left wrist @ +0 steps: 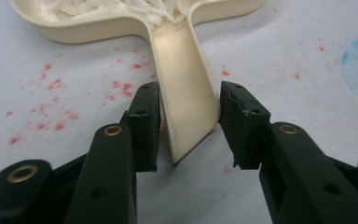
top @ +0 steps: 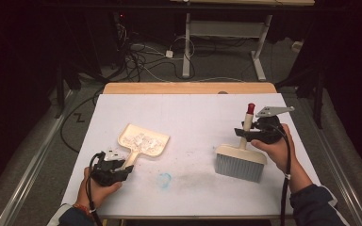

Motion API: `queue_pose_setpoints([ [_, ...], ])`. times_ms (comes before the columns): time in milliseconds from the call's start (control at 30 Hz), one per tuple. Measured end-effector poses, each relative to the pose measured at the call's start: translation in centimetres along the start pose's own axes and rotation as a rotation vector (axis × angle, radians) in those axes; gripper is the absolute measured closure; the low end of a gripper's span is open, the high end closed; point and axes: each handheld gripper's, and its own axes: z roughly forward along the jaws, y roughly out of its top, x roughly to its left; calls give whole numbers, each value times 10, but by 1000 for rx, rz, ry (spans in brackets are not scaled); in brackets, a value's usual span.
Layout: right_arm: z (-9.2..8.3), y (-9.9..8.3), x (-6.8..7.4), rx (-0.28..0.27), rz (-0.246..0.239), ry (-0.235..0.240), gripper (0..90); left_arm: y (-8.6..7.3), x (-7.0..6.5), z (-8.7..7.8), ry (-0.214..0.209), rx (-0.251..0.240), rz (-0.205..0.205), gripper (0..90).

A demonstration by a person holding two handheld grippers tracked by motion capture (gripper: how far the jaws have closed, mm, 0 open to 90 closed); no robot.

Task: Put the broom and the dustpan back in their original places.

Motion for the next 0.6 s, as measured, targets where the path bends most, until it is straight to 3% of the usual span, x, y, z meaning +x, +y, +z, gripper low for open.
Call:
queue_pose_setpoints([
  [133,17,-1,-8,45,20,-31,502,4,-9,2,-28,5,33,553],
  [267,30,0,-11,68,7,-91,468,7,-19,2,-38,-3,40,509],
  [333,36,1,-12,82,-2,-125,440,8,-24,2,-63,-18,36,463],
  [467,45,4,-13,69,-12,-202,403,10,-31,-3,-89,-53,64,450],
  [600,44,8,-18,14,18,-213,383,11,-37,-5,-100,-84,120,430],
])
